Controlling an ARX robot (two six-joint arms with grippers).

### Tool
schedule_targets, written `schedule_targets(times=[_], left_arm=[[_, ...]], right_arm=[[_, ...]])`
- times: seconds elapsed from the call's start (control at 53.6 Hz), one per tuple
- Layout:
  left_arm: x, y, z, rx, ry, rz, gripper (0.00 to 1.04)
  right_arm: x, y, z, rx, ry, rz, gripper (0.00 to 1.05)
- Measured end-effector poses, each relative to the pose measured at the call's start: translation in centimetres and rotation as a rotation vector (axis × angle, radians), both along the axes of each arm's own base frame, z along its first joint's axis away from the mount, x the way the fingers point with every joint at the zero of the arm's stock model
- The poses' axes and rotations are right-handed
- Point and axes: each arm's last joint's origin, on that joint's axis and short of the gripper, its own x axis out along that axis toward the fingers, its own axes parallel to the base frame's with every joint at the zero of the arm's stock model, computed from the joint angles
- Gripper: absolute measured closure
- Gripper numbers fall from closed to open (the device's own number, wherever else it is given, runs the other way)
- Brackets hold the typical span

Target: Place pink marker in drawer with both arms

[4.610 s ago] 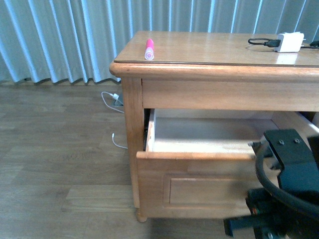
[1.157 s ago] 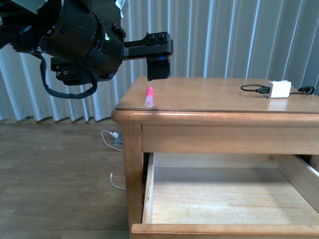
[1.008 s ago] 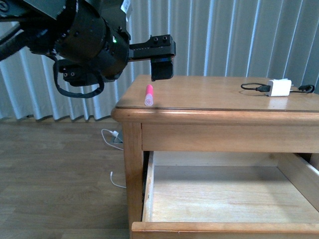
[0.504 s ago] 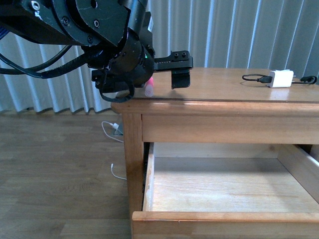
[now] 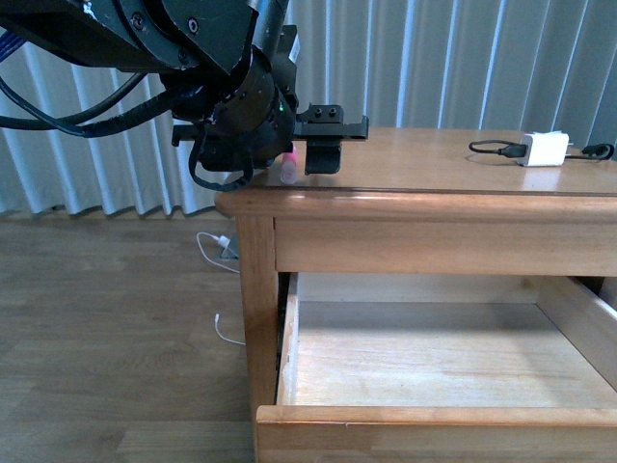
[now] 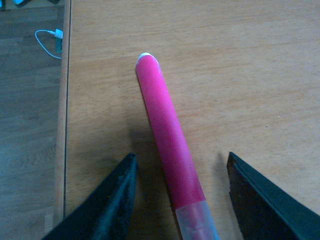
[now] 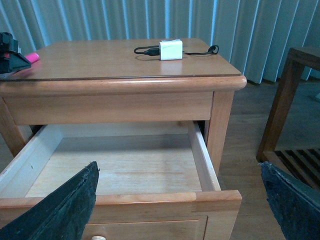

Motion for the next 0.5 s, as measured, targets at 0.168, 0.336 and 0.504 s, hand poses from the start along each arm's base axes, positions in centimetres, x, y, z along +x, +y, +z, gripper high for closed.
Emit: schedule_targets(times=[0.168, 0.336, 0.504], left_arm=[[0.08, -0.04, 0.09, 0.015, 0.003, -0.008, 0.77], [0.09, -0.04, 0.08, 0.020, 0.003, -0.016, 0.90], [-0.01, 0.06, 0.16, 0.013, -0.011, -0.027, 0.90]], right_arm=[[0.00, 0.00, 0.00, 0.000, 0.000, 0.000, 0.08], [0.00, 0.00, 0.00, 0.000, 0.000, 0.000, 0.08], [0.00, 0.00, 0.00, 0.000, 0.000, 0.000, 0.08]])
